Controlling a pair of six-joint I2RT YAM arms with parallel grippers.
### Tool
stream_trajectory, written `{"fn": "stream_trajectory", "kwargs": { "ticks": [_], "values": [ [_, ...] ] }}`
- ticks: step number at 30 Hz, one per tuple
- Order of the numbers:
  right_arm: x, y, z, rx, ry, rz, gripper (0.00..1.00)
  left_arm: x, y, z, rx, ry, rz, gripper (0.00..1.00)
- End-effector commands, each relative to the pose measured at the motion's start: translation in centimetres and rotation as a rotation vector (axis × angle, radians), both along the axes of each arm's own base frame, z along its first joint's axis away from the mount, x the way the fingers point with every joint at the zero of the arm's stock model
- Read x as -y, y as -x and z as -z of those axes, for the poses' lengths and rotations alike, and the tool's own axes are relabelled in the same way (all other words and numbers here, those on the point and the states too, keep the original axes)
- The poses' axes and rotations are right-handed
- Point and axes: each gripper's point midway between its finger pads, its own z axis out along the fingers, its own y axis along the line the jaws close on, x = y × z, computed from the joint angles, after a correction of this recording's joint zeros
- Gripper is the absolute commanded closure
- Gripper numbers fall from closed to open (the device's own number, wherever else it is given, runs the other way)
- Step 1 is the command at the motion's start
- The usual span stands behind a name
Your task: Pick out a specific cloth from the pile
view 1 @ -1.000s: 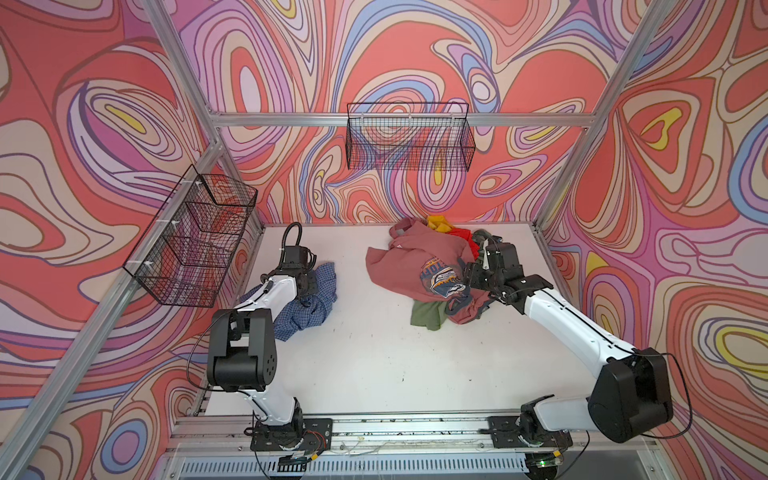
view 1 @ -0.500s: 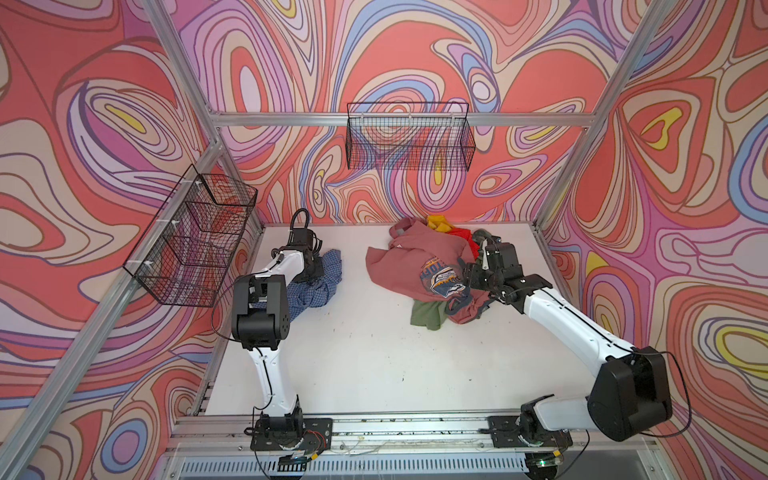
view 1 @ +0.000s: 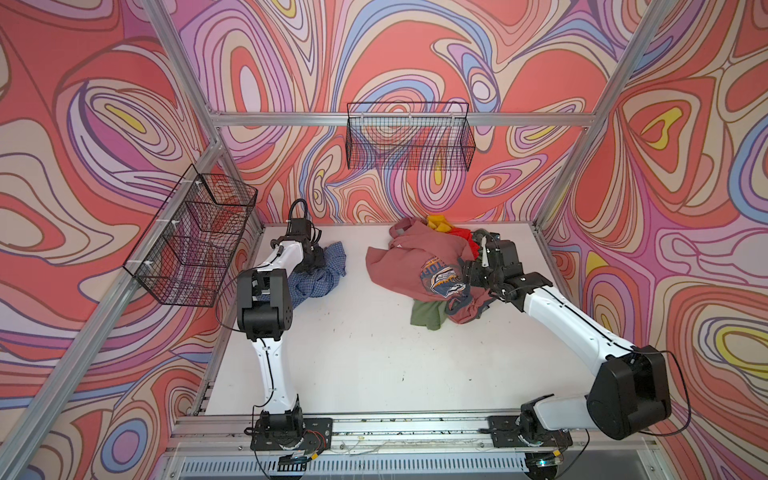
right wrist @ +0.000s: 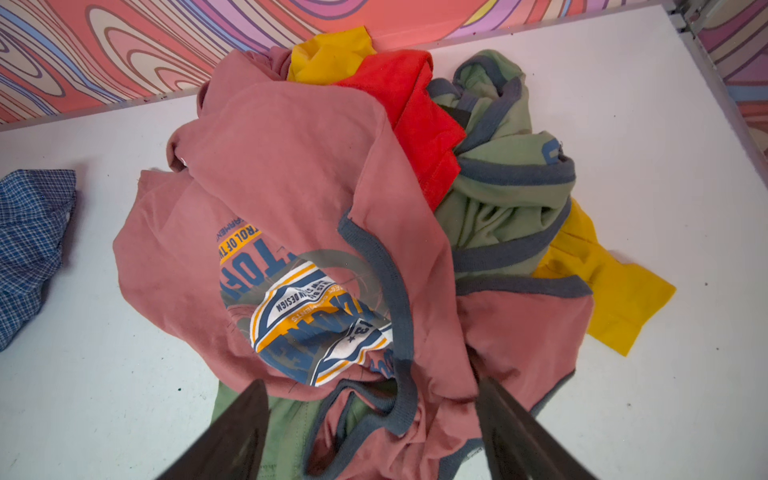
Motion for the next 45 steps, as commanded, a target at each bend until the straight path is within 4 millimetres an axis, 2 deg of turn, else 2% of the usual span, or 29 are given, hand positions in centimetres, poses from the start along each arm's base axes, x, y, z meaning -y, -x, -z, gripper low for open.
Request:
{"fn": "stream_trajectory", "kwargs": {
  "ticks": [1, 7, 11, 13, 15, 18, 20, 21, 22, 25, 27, 29, 31, 33, 37, 40, 43, 44, 45],
  "values": [
    [0.1, -0.9, -0.4, 0.083, 0.073, -0.053, 0.13, 0.5, 1.0, -5.1, 0.098, 0.043, -0.008, 0.02],
    [0.2, -1.3, -1.0, 0.295, 0.176, -0.135, 0.03, 0.2, 4.4, -11.2, 0.284, 0.012, -0.031, 0.00],
    [1.8, -1.6, 0.2, 0.373, 0.219, -0.101, 0.02, 0.3, 7.5, -13.4, 0.384, -0.064, -0.028, 0.00],
    [2.6, -1.8, 1.3, 0.406, 0.239, -0.077, 0.02, 1.1, 9.2, -13.8, 0.441, -0.141, 0.004, 0.00],
    [3.3, -1.9, 2.3, 0.445, 0.249, -0.049, 0.02, 2.1, 10.7, -13.3, 0.489, -0.235, 0.039, 0.00],
    [4.6, -2.0, 3.7, 0.484, 0.263, 0.002, 0.03, 2.2, 12.7, -10.3, 0.560, -0.335, 0.023, 0.00],
    [4.8, -2.3, 3.1, 0.508, 0.245, -0.005, 0.04, 1.6, 13.7, -8.7, 0.605, -0.348, -0.002, 0.00],
    [5.2, -2.3, 3.1, 0.513, 0.241, 0.008, 0.04, 1.4, 13.8, -8.5, 0.633, -0.362, -0.006, 0.00],
    [5.4, -2.5, 3.1, 0.511, 0.223, 0.001, 0.04, 1.2, 14.6, -7.0, 0.618, -0.384, 0.003, 0.00],
    [4.5, -2.1, 3.8, 0.464, 0.188, -0.056, 0.06, 0.6, 14.6, -5.9, 0.618, -0.439, 0.003, 0.00],
    [4.0, -1.2, 4.3, 0.449, 0.143, -0.073, 0.08, 0.3, 14.5, -5.4, 0.644, -0.437, -0.030, 0.00],
    [4.8, -0.2, 5.3, 0.457, 0.139, -0.030, 0.08, 0.6, 14.2, -5.2, 0.706, -0.429, -0.021, 0.00],
    [5.9, 0.3, 6.4, 0.466, 0.168, 0.022, 0.07, 0.6, 13.8, -4.8, 0.654, -0.434, -0.005, 0.00],
    [6.2, 0.0, 6.0, 0.493, 0.203, 0.026, 0.07, 0.4, 13.6, -4.9, 0.689, -0.442, 0.006, 0.00],
    [5.9, -1.7, 7.0, 0.488, 0.271, -0.016, 0.07, 0.2, 14.0, -5.2, 0.732, -0.422, 0.012, 0.00],
    [7.4, -2.2, 7.8, 0.462, 0.257, 0.045, 0.07, -0.4, 14.1, -5.3, 0.740, -0.417, -0.007, 0.00],
    [9.0, -1.9, 8.1, 0.500, 0.182, 0.075, 0.07, -1.5, 14.0, -4.2, 0.823, -0.353, -0.033, 0.00],
    [9.1, -1.9, 8.8, 0.499, 0.174, 0.075, 0.07, -1.4, 13.9, -3.3, 0.823, -0.327, -0.023, 0.00],
    [9.1, -2.1, 9.0, 0.499, 0.177, 0.076, 0.07, -1.3, 13.6, -3.2, 0.832, -0.340, -0.014, 0.00]
  ]
}}
